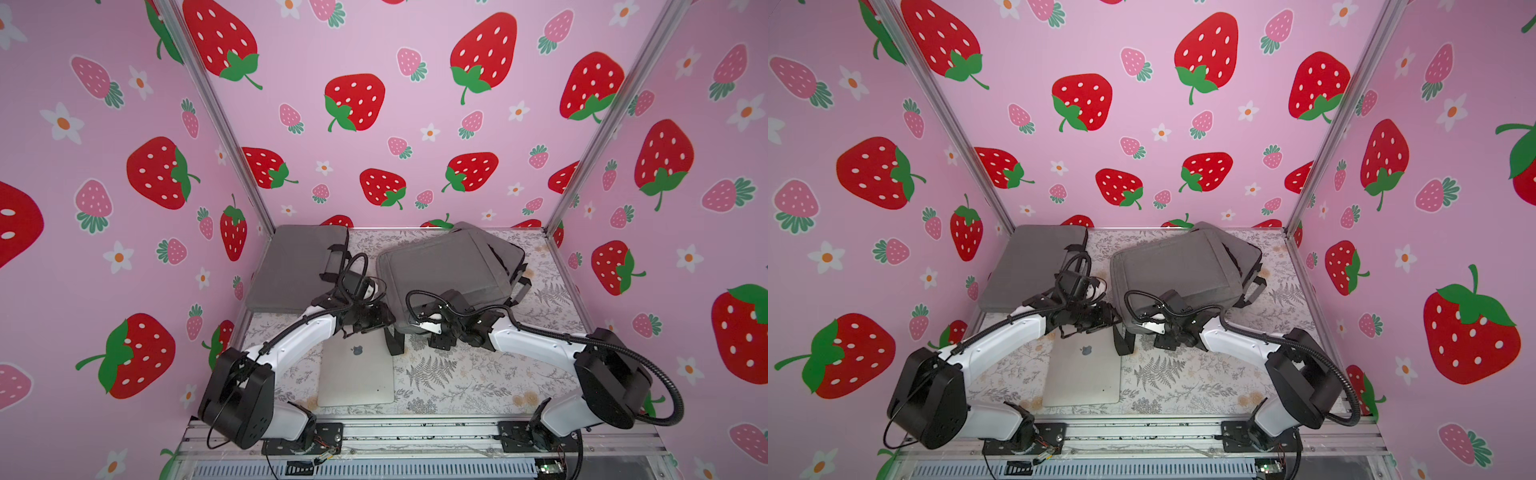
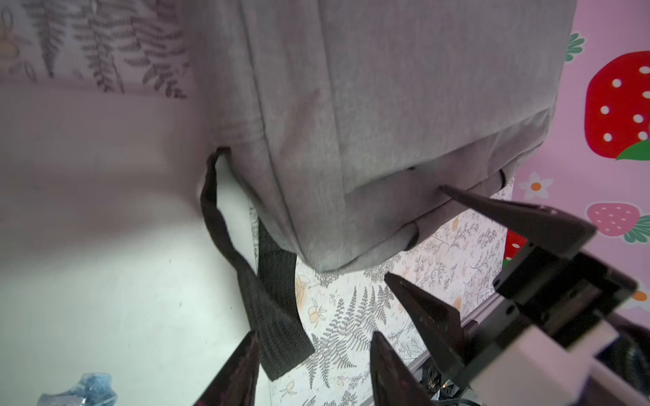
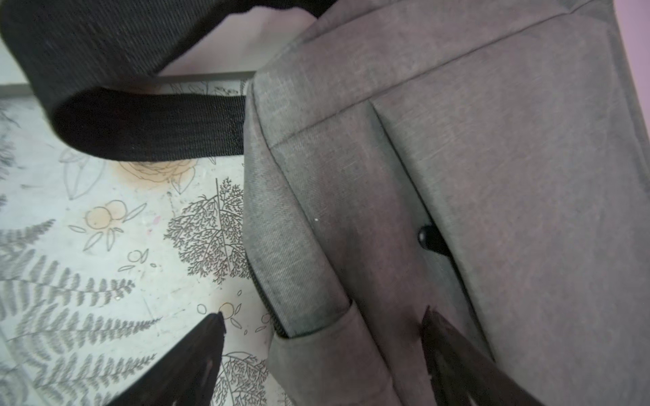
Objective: Open the zippered laptop bag and take out the laptop
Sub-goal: Adjust the zippered laptop bag.
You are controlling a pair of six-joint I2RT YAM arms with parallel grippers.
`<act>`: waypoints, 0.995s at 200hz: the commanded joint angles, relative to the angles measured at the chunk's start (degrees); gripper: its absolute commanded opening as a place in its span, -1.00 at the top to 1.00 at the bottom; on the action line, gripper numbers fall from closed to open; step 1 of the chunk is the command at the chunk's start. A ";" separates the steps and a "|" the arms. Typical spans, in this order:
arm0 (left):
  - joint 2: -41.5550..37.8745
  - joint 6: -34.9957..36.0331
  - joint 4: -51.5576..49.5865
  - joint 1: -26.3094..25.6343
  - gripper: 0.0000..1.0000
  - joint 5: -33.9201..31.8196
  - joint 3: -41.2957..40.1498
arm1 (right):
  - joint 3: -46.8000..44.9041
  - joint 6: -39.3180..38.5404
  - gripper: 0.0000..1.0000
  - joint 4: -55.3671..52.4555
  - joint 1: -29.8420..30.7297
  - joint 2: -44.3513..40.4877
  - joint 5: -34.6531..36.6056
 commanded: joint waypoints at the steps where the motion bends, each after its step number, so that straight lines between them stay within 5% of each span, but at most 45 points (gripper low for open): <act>1: -3.22 -6.52 5.55 -0.69 -0.06 -0.73 -3.22 | 1.77 -3.82 -0.77 4.02 0.40 1.68 2.13; 43: -3.51 -8.88 8.70 -2.96 -0.07 -2.02 -7.49 | 2.78 -5.38 -0.49 7.66 0.44 4.73 4.62; 96: 1.15 -8.43 10.41 -4.53 0.02 -4.45 -8.24 | 3.65 -2.94 0.49 6.64 0.40 3.17 4.30; 121: 3.87 -7.76 11.69 -4.59 0.19 -4.51 -8.06 | 3.87 -1.50 0.80 6.01 0.26 0.99 4.18; 199: 5.31 -0.41 5.05 -1.50 0.98 -9.79 -1.20 | 6.05 2.86 1.00 3.31 -2.07 -4.11 1.82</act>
